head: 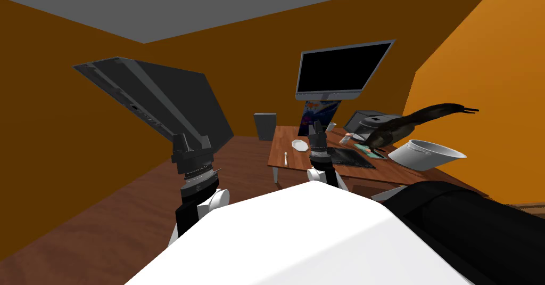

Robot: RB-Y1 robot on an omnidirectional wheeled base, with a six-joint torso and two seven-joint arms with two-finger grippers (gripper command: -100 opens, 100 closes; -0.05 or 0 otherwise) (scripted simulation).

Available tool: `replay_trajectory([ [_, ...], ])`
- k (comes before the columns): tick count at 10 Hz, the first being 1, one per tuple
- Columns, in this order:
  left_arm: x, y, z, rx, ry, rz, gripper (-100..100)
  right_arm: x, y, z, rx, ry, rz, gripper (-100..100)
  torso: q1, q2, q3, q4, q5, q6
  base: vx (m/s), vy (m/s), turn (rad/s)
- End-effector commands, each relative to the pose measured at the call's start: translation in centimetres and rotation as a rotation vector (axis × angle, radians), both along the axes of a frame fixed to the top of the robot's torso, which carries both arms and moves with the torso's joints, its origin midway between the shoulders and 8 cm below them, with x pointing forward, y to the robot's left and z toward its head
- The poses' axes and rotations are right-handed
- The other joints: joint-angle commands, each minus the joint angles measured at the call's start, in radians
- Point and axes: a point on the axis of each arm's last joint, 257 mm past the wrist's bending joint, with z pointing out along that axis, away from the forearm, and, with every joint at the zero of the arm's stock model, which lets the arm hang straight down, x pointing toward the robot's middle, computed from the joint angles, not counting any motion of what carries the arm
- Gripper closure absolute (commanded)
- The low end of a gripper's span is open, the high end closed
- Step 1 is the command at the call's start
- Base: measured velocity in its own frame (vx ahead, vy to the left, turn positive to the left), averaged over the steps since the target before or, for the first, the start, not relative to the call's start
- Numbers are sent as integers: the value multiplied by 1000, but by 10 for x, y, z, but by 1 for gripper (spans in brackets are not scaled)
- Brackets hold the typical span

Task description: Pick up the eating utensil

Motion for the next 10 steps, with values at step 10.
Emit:
replay_trajectory([
  [10, 0, 0, 0, 0, 0, 0, 0, 34, 60, -89, -456, 208, 54, -100, 0, 3, 2, 1, 0, 0, -41, -1, 103],
])
